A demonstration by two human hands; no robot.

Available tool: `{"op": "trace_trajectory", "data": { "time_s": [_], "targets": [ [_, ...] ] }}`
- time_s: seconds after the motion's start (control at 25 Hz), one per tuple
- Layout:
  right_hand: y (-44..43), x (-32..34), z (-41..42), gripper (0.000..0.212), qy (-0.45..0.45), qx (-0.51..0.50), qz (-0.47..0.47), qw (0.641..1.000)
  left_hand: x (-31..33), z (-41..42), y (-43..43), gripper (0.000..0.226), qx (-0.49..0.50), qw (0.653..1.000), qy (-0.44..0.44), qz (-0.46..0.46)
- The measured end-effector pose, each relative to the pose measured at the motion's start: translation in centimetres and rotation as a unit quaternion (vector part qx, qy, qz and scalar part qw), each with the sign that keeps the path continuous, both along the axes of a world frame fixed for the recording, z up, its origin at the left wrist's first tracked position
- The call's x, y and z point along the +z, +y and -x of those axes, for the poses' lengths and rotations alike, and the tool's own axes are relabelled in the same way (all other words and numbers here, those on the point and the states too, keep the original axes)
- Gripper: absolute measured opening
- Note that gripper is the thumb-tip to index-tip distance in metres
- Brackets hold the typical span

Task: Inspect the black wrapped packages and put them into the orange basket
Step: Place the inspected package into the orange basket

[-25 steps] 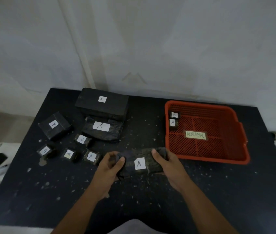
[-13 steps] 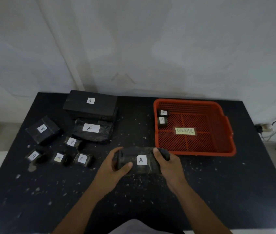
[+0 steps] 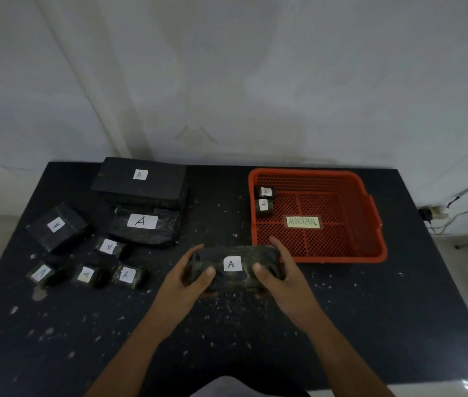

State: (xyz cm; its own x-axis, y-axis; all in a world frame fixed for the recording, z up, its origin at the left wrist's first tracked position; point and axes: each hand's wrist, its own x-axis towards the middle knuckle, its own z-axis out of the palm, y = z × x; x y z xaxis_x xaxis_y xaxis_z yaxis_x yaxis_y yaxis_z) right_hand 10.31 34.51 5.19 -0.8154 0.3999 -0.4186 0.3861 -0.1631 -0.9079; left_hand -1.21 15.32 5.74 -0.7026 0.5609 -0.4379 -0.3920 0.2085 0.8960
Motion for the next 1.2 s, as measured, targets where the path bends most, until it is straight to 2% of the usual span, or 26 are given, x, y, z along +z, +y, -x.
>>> {"op": "trace_trajectory", "data": {
  "time_s": [0.08, 0.16, 0.28, 0.36, 0.44, 0.52, 0.6, 0.72, 0.84, 0.92, 1.04, 1.12, 1.2],
  "targets": [
    [0.2, 0.6, 0.2, 0.071, 0.0, -0.027, 0.002, 1.0, 0.2, 0.0, -0.2, 0.089, -0.055, 0.998, 0.021, 0.004],
    [0.5, 1.1, 0.2, 0.061, -0.011, -0.025, 0.0, 1.0, 0.2, -0.1, -0.2, 0.096, -0.082, 0.997, 0.013, -0.006],
    [1.2, 1.1, -0.3, 0.059, -0.031, 0.036, -0.001, 0.999, 0.5, -0.2, 0.4, 0.076, -0.049, 0.998, 0.034, 0.005],
    [1.4, 0.7, -0.6, 0.067, -0.026, 0.042, 0.005, 0.999, 0.8, -0.1, 0.8, 0.054, -0.018, 0.997, 0.062, 0.034],
    [1.6, 0.7, -0.8, 0.076, -0.019, 0.039, 0.01, 0.999, 0.7, 0.1, 0.9, 0.042, -0.009, 0.996, 0.064, 0.058],
    [1.7, 0.7, -0.9, 0.068, -0.034, 0.059, -0.027, 0.997, 0.5, 0.0, 0.8, 0.038, -0.012, 0.996, 0.065, 0.065],
    [1.9, 0.5, -0.9, 0.051, -0.054, 0.073, -0.07, 0.993, 0.3, -0.1, 0.9, 0.035, -0.017, 0.994, 0.078, 0.074],
    [1.9, 0.2, -1.1, 0.036, -0.044, 0.065, -0.08, 0.994, 0.1, -0.4, 1.2, 0.032, -0.03, 0.992, 0.086, 0.086],
    [2.2, 0.1, -1.2, 0.036, -0.025, 0.06, -0.094, 0.993, 0.0, -0.4, 1.4, 0.041, -0.045, 0.991, 0.092, 0.083],
    [2.6, 0.4, -1.3, 0.041, -0.014, 0.057, -0.098, 0.993, 0.0, -0.4, 1.6, 0.05, -0.037, 0.996, 0.055, 0.057],
    [3.5, 0.4, -1.5, 0.068, -0.001, 0.051, -0.052, 0.997, -0.4, -0.1, 2.1, 0.062, -0.017, 0.999, -0.004, 0.042],
    [4.2, 0.5, -2.1, 0.077, 0.002, 0.051, -0.028, 0.998, -0.6, 0.0, 3.0, 0.058, -0.031, 0.999, -0.011, 0.036],
    [5.0, 0.5, -2.7, 0.075, -0.005, 0.055, -0.018, 0.998, -0.8, 0.0, 4.1, 0.053, -0.041, 0.998, 0.012, 0.038]
  ]
}}
